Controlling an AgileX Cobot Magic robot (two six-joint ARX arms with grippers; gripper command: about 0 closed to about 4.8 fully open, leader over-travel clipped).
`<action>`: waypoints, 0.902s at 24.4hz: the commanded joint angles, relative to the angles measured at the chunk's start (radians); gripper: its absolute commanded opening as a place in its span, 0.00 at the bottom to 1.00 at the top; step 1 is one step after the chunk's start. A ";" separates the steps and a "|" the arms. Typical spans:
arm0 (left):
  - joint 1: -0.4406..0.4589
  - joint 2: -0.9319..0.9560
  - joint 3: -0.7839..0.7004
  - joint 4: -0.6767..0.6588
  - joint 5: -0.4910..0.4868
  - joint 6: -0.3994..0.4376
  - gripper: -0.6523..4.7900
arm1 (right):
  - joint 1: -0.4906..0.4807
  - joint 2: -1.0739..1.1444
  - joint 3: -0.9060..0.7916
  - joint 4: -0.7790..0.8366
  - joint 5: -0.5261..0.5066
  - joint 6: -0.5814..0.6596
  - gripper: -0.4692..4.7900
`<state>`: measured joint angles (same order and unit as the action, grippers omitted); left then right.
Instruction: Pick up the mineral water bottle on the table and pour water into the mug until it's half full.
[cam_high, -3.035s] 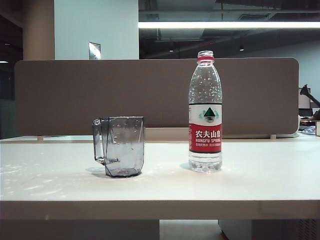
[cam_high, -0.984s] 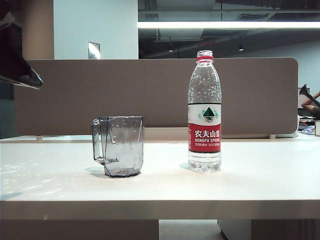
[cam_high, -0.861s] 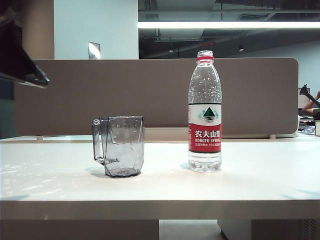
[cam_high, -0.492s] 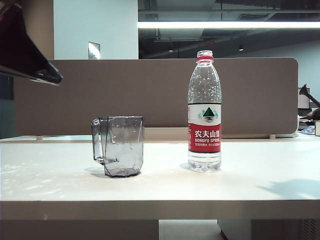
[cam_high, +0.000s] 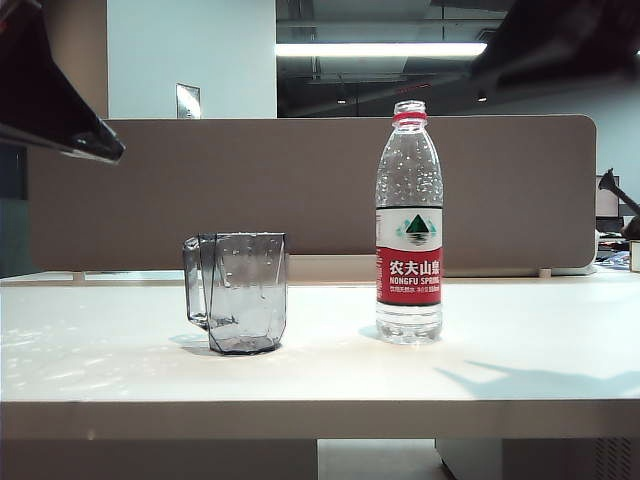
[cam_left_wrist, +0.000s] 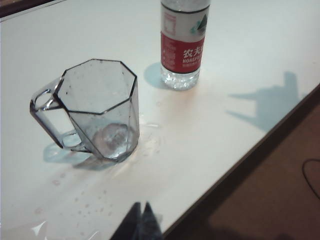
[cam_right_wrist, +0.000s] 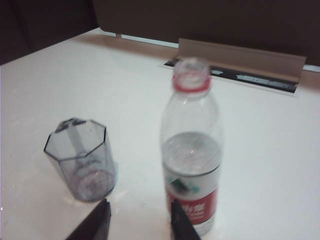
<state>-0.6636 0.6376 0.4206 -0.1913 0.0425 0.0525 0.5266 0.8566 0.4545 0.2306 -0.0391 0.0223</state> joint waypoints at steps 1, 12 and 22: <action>0.000 -0.003 0.004 0.013 0.003 -0.001 0.12 | 0.071 0.029 -0.068 0.162 0.140 0.004 0.44; 0.001 -0.003 0.003 0.013 0.004 -0.001 0.12 | 0.110 0.385 -0.134 0.504 0.206 0.011 0.79; 0.001 -0.003 0.003 0.013 0.003 -0.001 0.12 | 0.106 0.775 -0.131 0.956 0.319 0.056 0.80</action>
<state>-0.6632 0.6365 0.4206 -0.1905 0.0425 0.0525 0.6334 1.6138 0.3222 1.1309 0.2497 0.0723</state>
